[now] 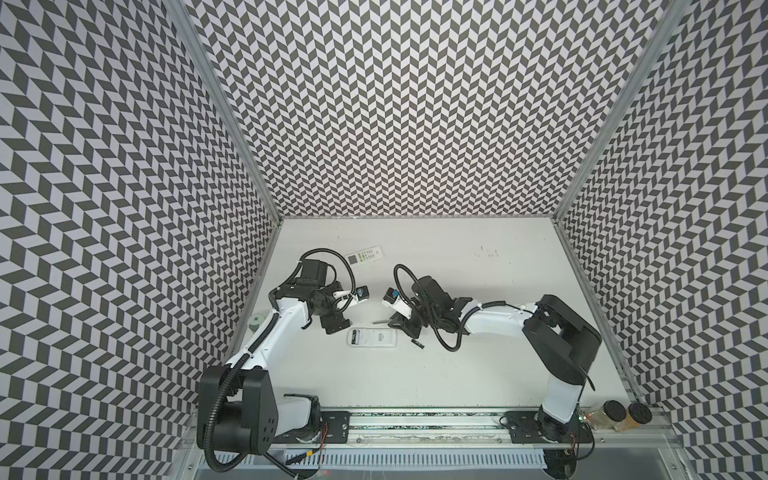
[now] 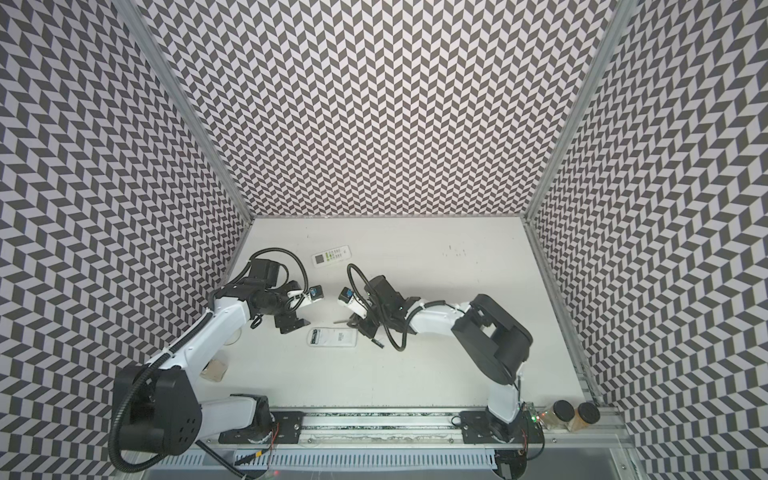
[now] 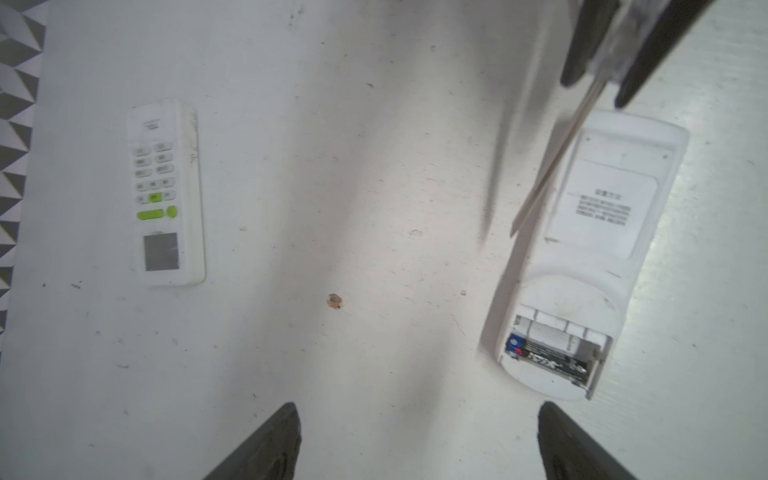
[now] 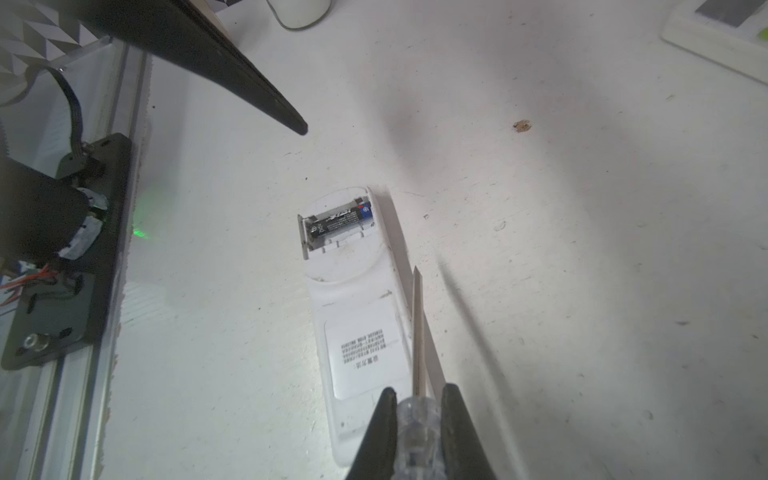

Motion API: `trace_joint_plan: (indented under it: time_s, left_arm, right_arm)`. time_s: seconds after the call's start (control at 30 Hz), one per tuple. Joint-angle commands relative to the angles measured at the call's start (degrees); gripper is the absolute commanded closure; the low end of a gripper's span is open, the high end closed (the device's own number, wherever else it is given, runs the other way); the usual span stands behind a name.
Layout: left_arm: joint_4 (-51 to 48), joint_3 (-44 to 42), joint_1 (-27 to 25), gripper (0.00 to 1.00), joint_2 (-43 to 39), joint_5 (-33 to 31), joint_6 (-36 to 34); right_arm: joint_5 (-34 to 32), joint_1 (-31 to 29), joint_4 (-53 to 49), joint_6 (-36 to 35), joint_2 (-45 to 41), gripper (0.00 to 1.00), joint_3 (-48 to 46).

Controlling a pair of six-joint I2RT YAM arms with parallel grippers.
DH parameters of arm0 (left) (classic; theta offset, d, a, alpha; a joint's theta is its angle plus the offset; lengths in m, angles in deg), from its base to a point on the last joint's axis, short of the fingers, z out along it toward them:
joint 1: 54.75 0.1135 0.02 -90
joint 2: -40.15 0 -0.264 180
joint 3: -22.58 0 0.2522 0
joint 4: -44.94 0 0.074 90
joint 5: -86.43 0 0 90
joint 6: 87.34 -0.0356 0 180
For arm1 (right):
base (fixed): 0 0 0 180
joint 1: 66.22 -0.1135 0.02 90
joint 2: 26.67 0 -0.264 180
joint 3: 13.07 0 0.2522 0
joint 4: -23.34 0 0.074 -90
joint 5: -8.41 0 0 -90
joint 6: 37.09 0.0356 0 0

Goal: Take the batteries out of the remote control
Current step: 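Bring the screwdriver tip to the remaining battery while the left gripper hovers above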

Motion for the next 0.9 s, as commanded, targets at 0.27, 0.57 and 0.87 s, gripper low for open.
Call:
trace_joint_plan:
  time_s: [0.27,0.57,0.87]
  left_arm:
    - [-6.9,-5.0,-0.4,0.09,1.8,3.4,-11.6]
    - [-3.7,-6.3,3.1,0.08,5.4,8.4,-19.8]
    - [-0.2,-7.9,3.3,0.09,7.5,10.0,-22.4]
  right_arm:
    - [-2.8,-2.2,14.9,-12.5,-5.7,1.00,-5.9]
    - [-7.7,-6.9,17.1,-23.5,-6.4,1.00,-7.5]
    - [-10.6,-8.9,20.0,-35.1,-4.7,1.00,-9.7]
